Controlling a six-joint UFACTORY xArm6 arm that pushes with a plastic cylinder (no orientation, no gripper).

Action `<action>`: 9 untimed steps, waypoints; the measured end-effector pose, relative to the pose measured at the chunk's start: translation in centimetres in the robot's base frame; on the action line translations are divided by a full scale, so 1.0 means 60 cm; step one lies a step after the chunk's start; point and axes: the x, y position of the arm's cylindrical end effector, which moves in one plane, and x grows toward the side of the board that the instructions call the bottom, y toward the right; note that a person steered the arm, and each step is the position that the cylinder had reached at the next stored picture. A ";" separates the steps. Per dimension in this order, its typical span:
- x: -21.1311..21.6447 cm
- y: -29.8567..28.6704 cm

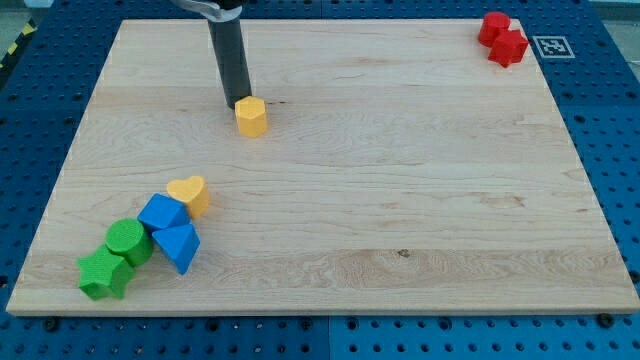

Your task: Move the yellow hexagon closer to blue cube

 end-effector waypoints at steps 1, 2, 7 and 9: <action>0.025 0.001; 0.045 0.017; 0.183 0.209; 0.239 0.337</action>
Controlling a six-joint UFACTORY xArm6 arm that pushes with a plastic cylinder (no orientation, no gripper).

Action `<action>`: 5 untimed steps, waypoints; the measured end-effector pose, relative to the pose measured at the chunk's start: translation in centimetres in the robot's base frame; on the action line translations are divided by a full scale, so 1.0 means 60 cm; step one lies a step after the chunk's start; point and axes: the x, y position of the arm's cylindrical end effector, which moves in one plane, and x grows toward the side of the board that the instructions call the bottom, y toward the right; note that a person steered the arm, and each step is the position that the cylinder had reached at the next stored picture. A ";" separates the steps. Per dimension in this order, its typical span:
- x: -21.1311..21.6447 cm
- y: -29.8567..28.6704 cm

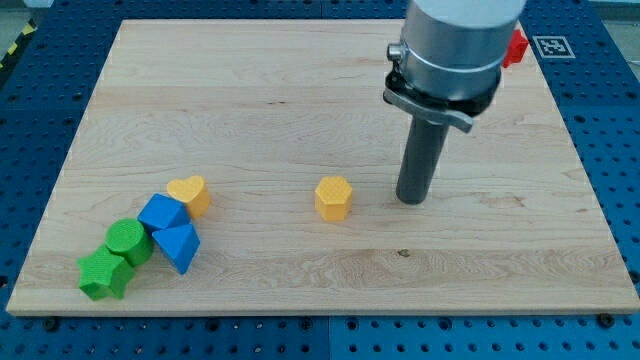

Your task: Move the yellow hexagon closer to blue cube

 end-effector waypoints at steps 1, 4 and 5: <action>0.009 -0.024; -0.005 -0.155; -0.005 -0.190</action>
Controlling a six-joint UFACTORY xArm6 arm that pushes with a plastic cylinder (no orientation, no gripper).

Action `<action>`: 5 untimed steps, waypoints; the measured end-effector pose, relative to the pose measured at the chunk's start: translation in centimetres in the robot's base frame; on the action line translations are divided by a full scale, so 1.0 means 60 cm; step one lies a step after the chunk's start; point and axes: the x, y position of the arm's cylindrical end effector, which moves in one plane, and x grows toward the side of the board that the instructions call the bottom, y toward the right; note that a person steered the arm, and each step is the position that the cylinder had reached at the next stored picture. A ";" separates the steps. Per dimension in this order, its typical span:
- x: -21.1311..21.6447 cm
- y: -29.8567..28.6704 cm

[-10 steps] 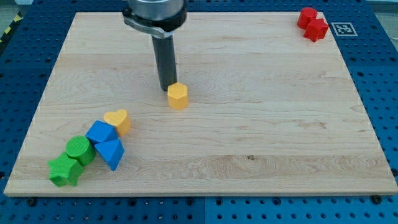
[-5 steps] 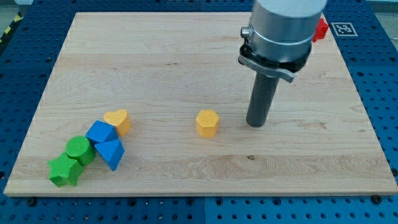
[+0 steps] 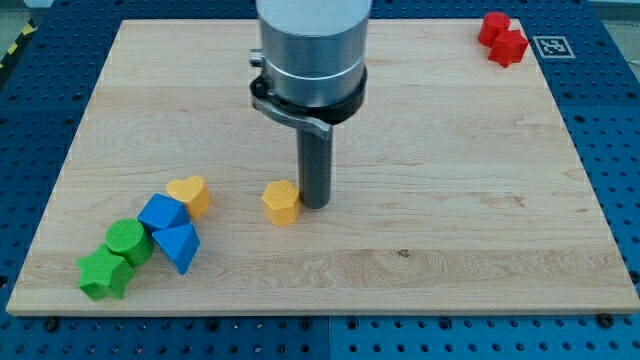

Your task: Move the yellow hexagon closer to blue cube

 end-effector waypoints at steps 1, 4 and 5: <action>0.000 -0.030; 0.005 -0.107; 0.015 -0.125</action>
